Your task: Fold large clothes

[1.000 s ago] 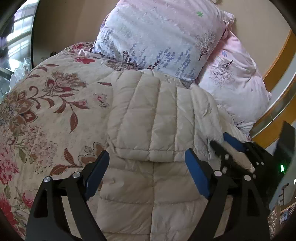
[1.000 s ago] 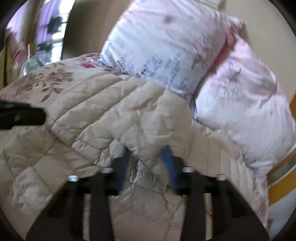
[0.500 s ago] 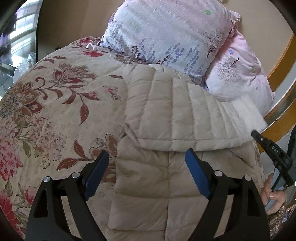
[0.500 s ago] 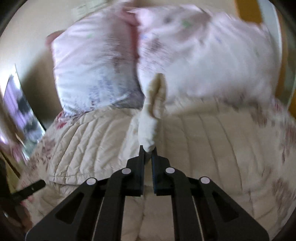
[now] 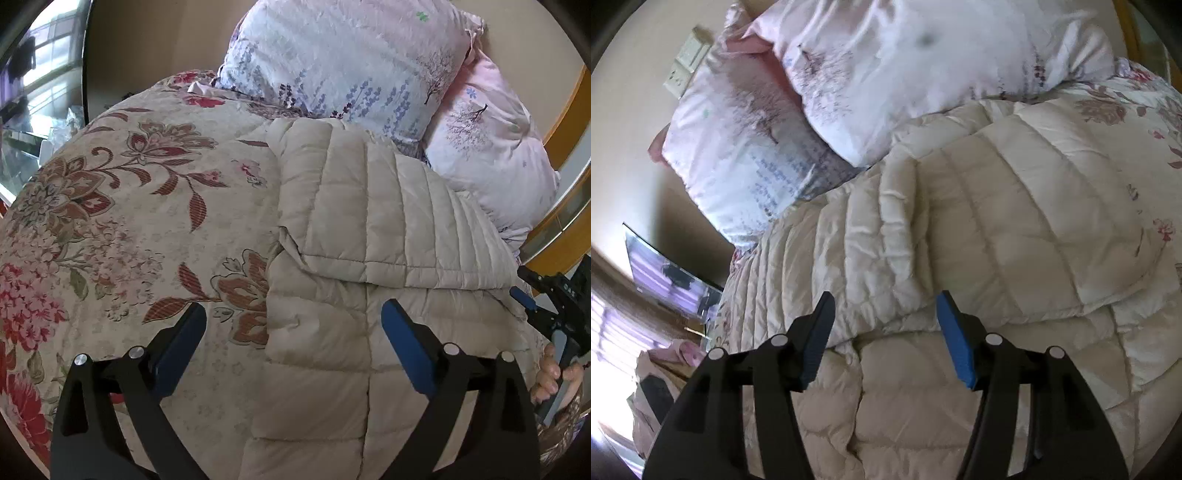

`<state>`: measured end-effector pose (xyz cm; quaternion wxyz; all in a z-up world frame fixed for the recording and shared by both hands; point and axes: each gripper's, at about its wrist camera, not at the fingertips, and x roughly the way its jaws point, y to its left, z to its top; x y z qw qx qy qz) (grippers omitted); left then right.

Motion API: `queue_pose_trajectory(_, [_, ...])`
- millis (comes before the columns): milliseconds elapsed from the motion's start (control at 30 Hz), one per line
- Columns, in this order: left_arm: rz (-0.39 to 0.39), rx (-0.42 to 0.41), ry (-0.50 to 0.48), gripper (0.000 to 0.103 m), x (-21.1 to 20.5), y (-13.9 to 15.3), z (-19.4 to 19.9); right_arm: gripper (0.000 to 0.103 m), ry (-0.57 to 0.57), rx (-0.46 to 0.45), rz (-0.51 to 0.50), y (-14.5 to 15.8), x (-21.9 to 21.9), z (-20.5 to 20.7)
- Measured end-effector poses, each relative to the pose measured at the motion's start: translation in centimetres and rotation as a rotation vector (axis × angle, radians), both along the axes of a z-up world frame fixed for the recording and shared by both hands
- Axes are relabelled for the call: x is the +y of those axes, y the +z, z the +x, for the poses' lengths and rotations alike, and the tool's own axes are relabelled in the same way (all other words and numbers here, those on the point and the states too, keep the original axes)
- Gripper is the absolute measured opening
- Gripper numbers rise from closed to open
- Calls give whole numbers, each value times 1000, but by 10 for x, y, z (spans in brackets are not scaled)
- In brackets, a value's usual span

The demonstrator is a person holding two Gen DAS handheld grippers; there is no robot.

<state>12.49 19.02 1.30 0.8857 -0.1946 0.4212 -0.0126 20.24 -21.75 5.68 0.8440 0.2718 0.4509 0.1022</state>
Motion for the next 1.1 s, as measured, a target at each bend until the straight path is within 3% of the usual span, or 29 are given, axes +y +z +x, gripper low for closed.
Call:
queue_pose_trajectory(167, [-13,11,-10,97,3,-3,-5,39,-1,49,27,-10,0,17])
queue_pose_trajectory(267, [-22,13,-19,97,3,-5,-8,12,6,64,33,-17,2,23])
queue_pose_trajectory(300, [-25,11,-21,97,3,-5,-9,8,7,61,39,-17,2,23])
queue_pose_trajectory(500, [-42,-18,-28,93,9,-2,-18,5,-25,-17,6,-3,-5,1])
queue_pose_trajectory(767, [-56,-23,-33,93,12,-5,-27,5,-59,59,8,-24,-13,-27])
queue_pose_trajectory(1033, [-95,-36,-51,91,16,-7,-43,6,-59,96,-25,-37,-10,-17])
queue_pose_trajectory(1100, [-108,-41,-59,91,17,-7,-49,12,-49,98,-24,-37,-10,-17])
